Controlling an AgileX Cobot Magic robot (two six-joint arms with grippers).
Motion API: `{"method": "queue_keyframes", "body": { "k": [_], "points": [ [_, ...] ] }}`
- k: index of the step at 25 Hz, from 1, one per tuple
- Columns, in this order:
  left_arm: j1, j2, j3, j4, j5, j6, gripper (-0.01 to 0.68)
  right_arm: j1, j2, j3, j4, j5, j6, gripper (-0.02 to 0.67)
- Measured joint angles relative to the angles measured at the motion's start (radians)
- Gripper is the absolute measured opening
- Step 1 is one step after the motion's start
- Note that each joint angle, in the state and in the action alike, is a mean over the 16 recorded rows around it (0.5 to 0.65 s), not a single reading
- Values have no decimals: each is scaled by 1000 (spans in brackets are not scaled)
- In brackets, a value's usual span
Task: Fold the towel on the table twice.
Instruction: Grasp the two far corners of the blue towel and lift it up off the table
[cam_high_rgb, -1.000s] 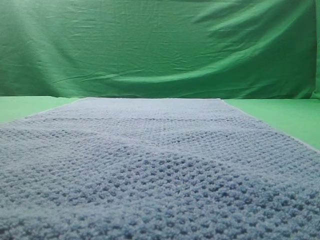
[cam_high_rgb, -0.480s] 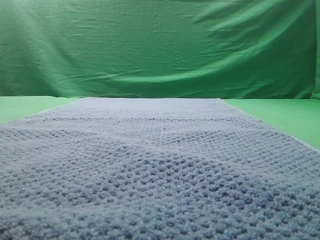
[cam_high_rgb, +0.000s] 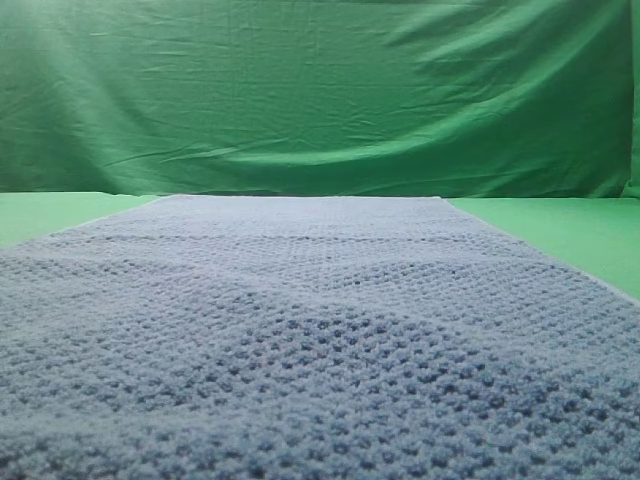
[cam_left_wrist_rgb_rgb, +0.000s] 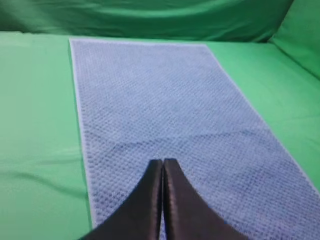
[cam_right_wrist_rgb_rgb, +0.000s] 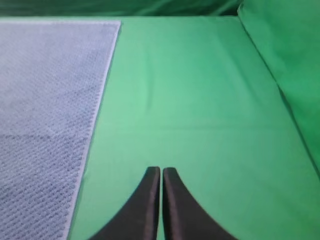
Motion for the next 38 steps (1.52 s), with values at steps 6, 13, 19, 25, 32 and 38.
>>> {"method": "queue_keyframes", "body": {
  "k": [6, 13, 19, 25, 32, 38],
  "points": [
    [0, 212, -131, 190, 112, -143, 0, 49, 217, -145, -18, 131, -21, 0],
    [-1, 477, -269, 350, 178, -242, 0, 151, 507, -300, -23, 216, -23, 0],
    [-6, 701, -385, 382, 182, -231, 0, 238, 764, -429, -22, 234, 10, 0],
    [-11, 922, -514, 383, 173, -183, 0, 284, 1014, -567, -21, 231, 49, 3],
    [-14, 1137, -655, 351, 163, -145, 126, 296, 1241, -707, -20, 206, 70, 144],
    [-15, 1249, -727, 301, 158, -132, 366, 296, 1347, -774, -17, 178, 71, 384]
  ]
}}
